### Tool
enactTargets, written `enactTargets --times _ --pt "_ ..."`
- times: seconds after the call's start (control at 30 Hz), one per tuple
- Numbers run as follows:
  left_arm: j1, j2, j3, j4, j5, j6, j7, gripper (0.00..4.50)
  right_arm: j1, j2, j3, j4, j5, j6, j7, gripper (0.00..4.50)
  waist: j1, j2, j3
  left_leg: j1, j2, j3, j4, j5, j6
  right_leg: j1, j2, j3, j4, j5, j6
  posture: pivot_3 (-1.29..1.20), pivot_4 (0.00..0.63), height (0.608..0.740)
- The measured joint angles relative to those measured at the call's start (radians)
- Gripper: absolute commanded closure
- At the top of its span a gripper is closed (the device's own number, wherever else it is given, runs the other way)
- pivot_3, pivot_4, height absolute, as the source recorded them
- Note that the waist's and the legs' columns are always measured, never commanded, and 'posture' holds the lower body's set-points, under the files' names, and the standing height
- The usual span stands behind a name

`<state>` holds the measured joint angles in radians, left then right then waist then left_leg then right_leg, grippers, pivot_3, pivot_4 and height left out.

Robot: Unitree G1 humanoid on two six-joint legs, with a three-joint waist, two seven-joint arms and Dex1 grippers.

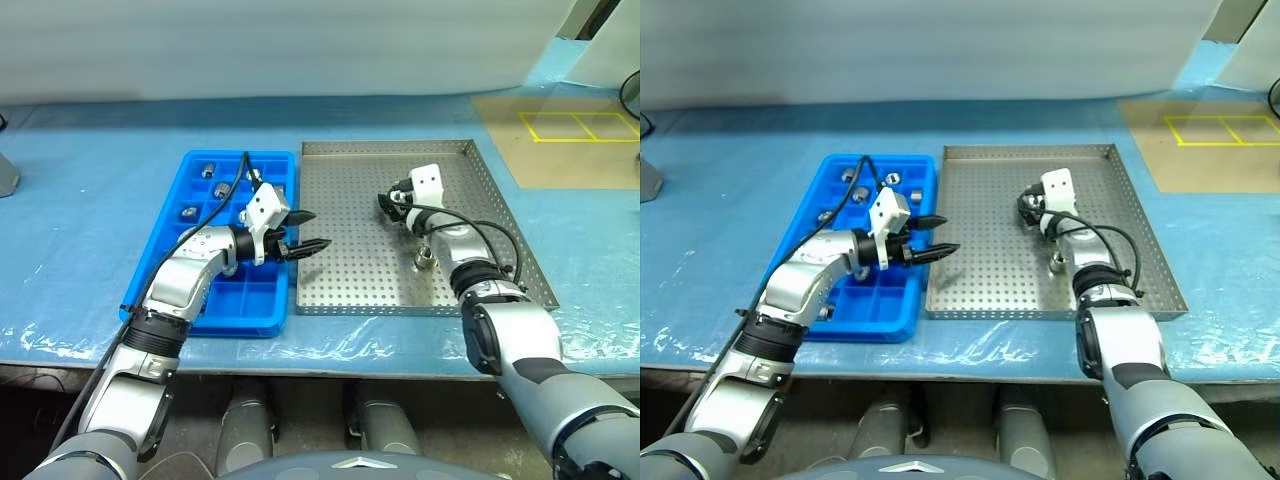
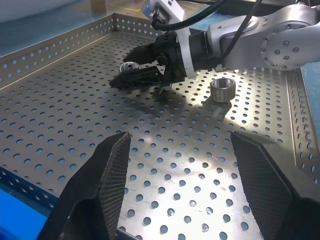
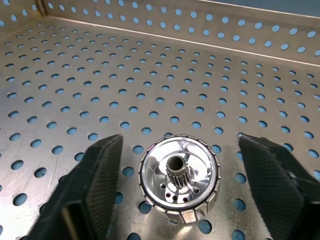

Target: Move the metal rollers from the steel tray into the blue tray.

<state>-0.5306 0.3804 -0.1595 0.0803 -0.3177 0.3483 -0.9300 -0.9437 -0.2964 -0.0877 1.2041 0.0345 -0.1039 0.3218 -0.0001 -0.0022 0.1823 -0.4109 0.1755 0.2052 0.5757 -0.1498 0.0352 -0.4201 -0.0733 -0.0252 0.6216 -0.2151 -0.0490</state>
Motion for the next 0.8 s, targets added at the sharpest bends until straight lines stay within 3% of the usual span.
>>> enactTargets --times 0.03,0.2,0.6,0.8 --pt "0.000 0.001 0.000 0.000 0.000 0.001 0.000 1.10 0.000 0.000 0.000 0.003 -0.003 0.001 -0.004 1.59 0.000 0.000 0.000 0.000 0.000 0.000 0.000 0.000 0.000 0.000 0.000 0.000 0.000 0.000 0.000 -0.16 0.150 0.740" --pt "0.000 0.002 0.000 -0.003 0.002 0.008 0.000 1.10 0.001 0.000 -0.002 0.003 -0.004 0.001 0.003 2.87 0.000 0.000 0.000 0.000 0.000 0.000 0.000 0.000 0.000 0.000 0.000 0.000 0.000 0.000 0.000 -0.17 0.150 0.740" --pt "-0.006 0.009 0.001 -0.003 0.003 0.010 -0.002 1.10 0.008 0.002 -0.003 -0.017 -0.014 -0.006 0.019 2.86 -0.002 0.001 0.000 0.000 0.000 0.000 0.000 0.000 0.000 -0.001 0.000 0.000 0.000 0.000 0.000 -0.17 0.150 0.740" --pt "-0.023 0.090 0.077 -0.023 -0.031 0.028 -0.015 1.10 0.009 0.027 0.016 -0.195 0.004 0.017 0.158 2.86 -0.013 0.001 0.001 -0.002 0.001 0.000 -0.003 0.000 -0.001 -0.004 0.001 0.000 0.000 0.000 0.000 -0.13 0.150 0.740"
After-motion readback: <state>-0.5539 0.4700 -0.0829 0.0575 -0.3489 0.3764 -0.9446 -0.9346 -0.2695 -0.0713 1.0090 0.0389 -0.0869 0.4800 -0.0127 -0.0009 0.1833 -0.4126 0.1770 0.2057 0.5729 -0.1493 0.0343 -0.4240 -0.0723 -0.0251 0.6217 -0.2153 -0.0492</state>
